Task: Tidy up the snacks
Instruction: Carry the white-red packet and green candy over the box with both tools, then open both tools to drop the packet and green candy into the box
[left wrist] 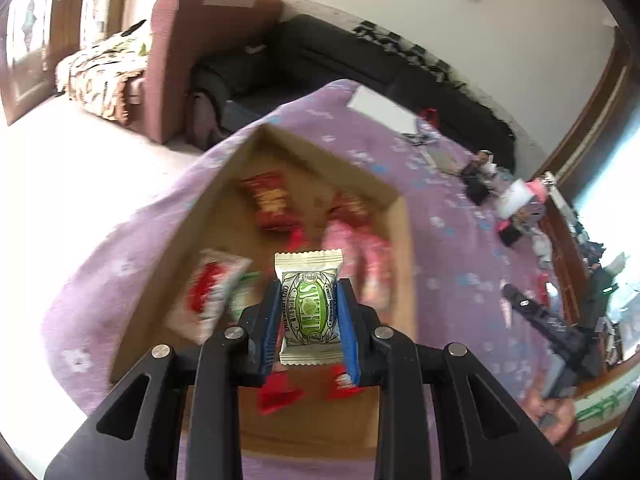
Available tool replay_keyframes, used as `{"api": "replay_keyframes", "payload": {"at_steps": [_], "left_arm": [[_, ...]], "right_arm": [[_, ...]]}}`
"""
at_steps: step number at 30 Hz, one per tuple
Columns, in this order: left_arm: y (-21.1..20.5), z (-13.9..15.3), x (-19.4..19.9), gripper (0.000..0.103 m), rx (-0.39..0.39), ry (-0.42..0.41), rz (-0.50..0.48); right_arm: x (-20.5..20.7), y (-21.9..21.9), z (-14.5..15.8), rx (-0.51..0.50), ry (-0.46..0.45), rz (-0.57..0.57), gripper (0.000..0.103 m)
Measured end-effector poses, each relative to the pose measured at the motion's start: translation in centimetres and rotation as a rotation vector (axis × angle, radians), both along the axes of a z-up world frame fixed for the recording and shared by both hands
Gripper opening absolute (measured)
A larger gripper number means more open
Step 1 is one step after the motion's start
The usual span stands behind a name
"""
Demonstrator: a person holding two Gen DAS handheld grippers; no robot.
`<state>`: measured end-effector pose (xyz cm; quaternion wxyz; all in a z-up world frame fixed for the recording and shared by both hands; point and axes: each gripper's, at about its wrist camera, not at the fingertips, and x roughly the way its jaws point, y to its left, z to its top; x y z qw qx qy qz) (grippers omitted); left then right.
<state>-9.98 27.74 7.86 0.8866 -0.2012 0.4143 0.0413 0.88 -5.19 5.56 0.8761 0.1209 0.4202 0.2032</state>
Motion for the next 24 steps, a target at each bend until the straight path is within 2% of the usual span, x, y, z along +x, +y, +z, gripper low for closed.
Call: {"api": "replay_keyframes", "payload": {"at_steps": [5, 9, 14, 20, 22, 24], "left_arm": [[1.3, -2.0, -0.7, 0.025, -0.004, 0.029, 0.008], [2.1, -3.3, -1.1, 0.025, 0.014, 0.052, 0.007], [1.6, -4.3, -0.9, 0.025, 0.111, 0.076, 0.008], [1.6, -4.7, -1.3, 0.026, 0.091, 0.066, -0.024], [1.7, -4.5, -1.5, 0.032, 0.085, 0.054, -0.022], [1.8, -4.0, -1.8, 0.047, 0.092, 0.036, -0.013]], "right_arm": [[-2.0, 8.2, 1.2, -0.044, -0.016, 0.169, 0.032], [-3.2, 13.9, 1.1, -0.058, 0.008, 0.282, 0.032], [-3.6, 19.2, -0.3, -0.085, 0.04, 0.341, 0.032], [-2.8, 22.6, -2.3, -0.089, 0.092, 0.377, 0.033], [-2.8, 23.2, -2.6, -0.1, 0.087, 0.386, 0.035], [-3.0, 23.3, -2.6, -0.094, 0.071, 0.393, 0.035]]}}
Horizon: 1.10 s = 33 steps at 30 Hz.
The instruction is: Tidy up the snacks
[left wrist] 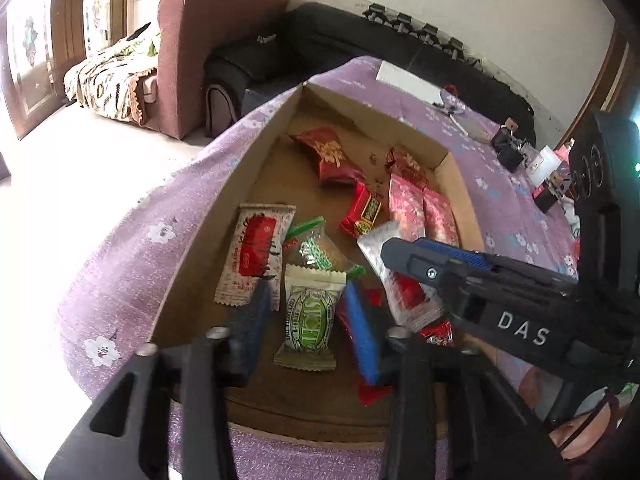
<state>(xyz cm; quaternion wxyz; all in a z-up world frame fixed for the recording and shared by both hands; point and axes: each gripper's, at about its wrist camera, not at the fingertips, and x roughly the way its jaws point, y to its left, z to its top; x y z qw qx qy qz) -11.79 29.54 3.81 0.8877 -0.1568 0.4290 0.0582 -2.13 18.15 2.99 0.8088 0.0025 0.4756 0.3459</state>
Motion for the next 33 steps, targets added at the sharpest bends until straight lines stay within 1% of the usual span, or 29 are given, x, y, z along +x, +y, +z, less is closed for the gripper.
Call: {"api": "replay_keyframes", "payload": {"at_steps": [2, 3, 5, 11, 16, 23, 27, 28, 30, 33], "left_arm": [[0.0, 0.4, -0.3, 0.052, 0.014, -0.013, 0.011], [-0.1, 0.6, -0.4, 0.054, 0.017, -0.023, 0.011], [-0.3, 0.9, -0.5, 0.054, 0.031, -0.035, 0.012], [-1.6, 2.2, -1.1, 0.054, 0.113, -0.066, 0.015], [-3.0, 3.1, -1.3, 0.054, 0.185, -0.083, 0.016], [-5.1, 4.4, -1.9, 0.054, 0.235, -0.101, 0.006], [-6.4, 5.3, -2.7, 0.055, 0.262, -0.124, 0.0], [-6.7, 5.5, -3.0, 0.055, 0.266, -0.13, -0.003], [-7.4, 6.0, -3.7, 0.065, 0.278, -0.147, -0.006], [-8.7, 7.2, -5.2, 0.067, 0.307, -0.191, -0.005]], "right_arm": [[-0.1, -0.2, 0.3, 0.013, -0.008, -0.008, 0.037], [-0.1, -0.4, 0.5, 0.019, -0.013, -0.015, 0.041], [-0.2, -0.9, 0.9, 0.025, -0.03, -0.03, 0.046], [-0.8, -3.4, 3.0, 0.051, -0.09, -0.089, 0.049], [-2.4, -6.2, 4.2, 0.042, -0.154, -0.147, 0.054], [-3.8, -10.1, 4.2, 0.077, -0.136, -0.221, 0.055], [-5.6, -12.3, 4.2, 0.092, -0.141, -0.273, 0.055], [-6.1, -12.6, 4.2, 0.094, -0.143, -0.281, 0.055], [-7.3, -13.5, 4.1, 0.104, -0.144, -0.299, 0.056], [-9.3, -15.0, 3.6, 0.121, -0.13, -0.332, 0.059]]}}
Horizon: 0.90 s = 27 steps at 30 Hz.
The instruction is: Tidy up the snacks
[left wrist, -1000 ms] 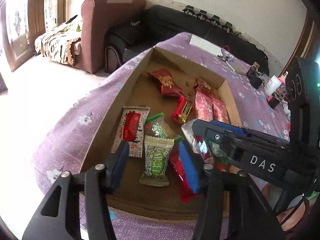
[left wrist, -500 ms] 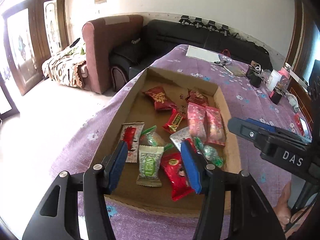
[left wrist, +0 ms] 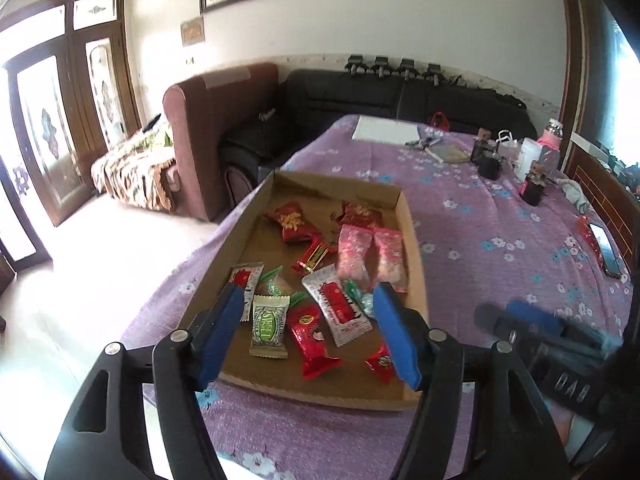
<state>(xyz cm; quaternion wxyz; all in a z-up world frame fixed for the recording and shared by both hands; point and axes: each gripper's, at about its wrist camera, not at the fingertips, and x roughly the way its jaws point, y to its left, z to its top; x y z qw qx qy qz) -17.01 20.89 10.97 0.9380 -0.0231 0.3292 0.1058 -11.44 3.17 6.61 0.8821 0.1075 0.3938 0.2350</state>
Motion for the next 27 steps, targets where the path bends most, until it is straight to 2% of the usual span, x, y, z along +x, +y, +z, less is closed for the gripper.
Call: {"api": "replay_keyframes", "payload": {"at_steps": [4, 6, 13, 17, 22, 23, 24, 27], "left_arm": [[-1.2, 1.4, -1.8, 0.068, 0.02, -0.048, 0.0], [-1.8, 2.1, -2.7, 0.078, 0.03, -0.082, 0.005], [-3.4, 4.0, -5.5, 0.084, 0.067, -0.208, 0.027], [-3.9, 4.6, -6.6, 0.086, 0.086, -0.259, 0.047], [-4.1, 5.3, -8.3, 0.093, 0.134, -0.358, 0.097], [-4.0, 5.4, -8.6, 0.098, 0.138, -0.377, 0.104], [-3.9, 5.5, -8.9, 0.103, 0.143, -0.4, 0.111], [-3.7, 5.9, -10.4, 0.103, 0.158, -0.507, 0.14]], "right_arm": [[-3.3, -1.7, -1.1, -0.002, 0.016, -0.033, 0.06], [-4.8, -2.4, -1.6, -0.011, 0.022, -0.035, 0.061], [-9.3, -3.2, -3.8, -0.076, 0.032, -0.003, 0.062], [-9.7, -4.8, -2.9, -0.069, -0.01, -0.051, 0.062], [-8.9, -6.2, -0.9, -0.096, -0.084, -0.097, 0.068], [-8.7, -6.3, -0.5, -0.106, -0.096, -0.099, 0.068], [-8.4, -6.2, -0.1, -0.115, -0.109, -0.099, 0.068], [-7.9, -6.0, 1.2, -0.121, -0.157, -0.095, 0.068]]}}
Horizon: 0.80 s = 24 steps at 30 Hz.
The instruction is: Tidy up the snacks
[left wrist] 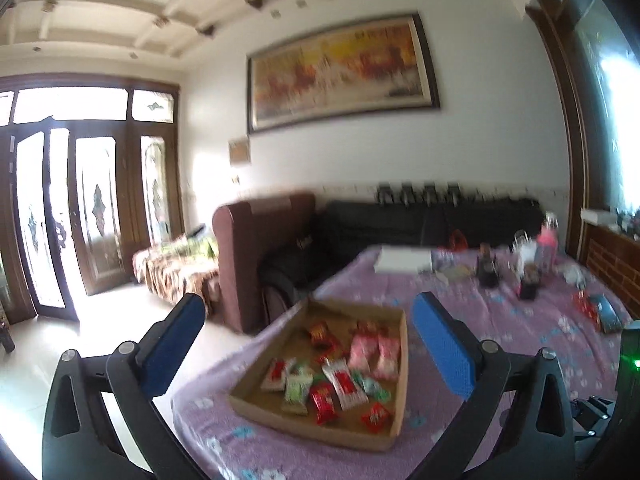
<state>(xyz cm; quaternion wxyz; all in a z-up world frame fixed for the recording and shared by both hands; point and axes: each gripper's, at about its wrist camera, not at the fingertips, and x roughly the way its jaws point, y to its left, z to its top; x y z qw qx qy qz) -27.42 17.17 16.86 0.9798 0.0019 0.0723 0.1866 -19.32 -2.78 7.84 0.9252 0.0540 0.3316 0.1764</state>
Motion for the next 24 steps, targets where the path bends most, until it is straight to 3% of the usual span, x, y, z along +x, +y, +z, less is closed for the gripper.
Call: {"api": "replay_keyframes", "payload": {"at_steps": [3, 6, 8, 12, 16, 24], "left_arm": [[0.1, -0.3, -1.2, 0.103, 0.011, -0.094, 0.046], [0.0, -0.8, -1.1, 0.103, 0.027, -0.101, 0.106], [0.1, -1.1, -0.1, 0.103, 0.019, -0.047, 0.067], [1.4, -2.0, 2.5, 0.103, -0.115, 0.102, -0.036], [2.9, -3.3, 4.7, 0.103, -0.176, 0.221, -0.044], [4.1, -6.3, 7.5, 0.103, -0.235, 0.356, -0.05]], "right_arm": [[0.0, 0.7, 1.4, -0.013, -0.071, 0.012, 0.075], [-0.4, 1.7, 2.7, -0.037, -0.145, 0.03, 0.083], [-0.5, 2.8, 3.3, -0.07, -0.185, 0.048, 0.088], [0.2, 4.6, 3.2, -0.119, -0.202, 0.068, 0.089], [1.8, 5.4, 1.5, -0.138, -0.141, 0.089, 0.089], [4.6, 7.8, -1.2, -0.216, -0.029, 0.161, 0.089]]}}
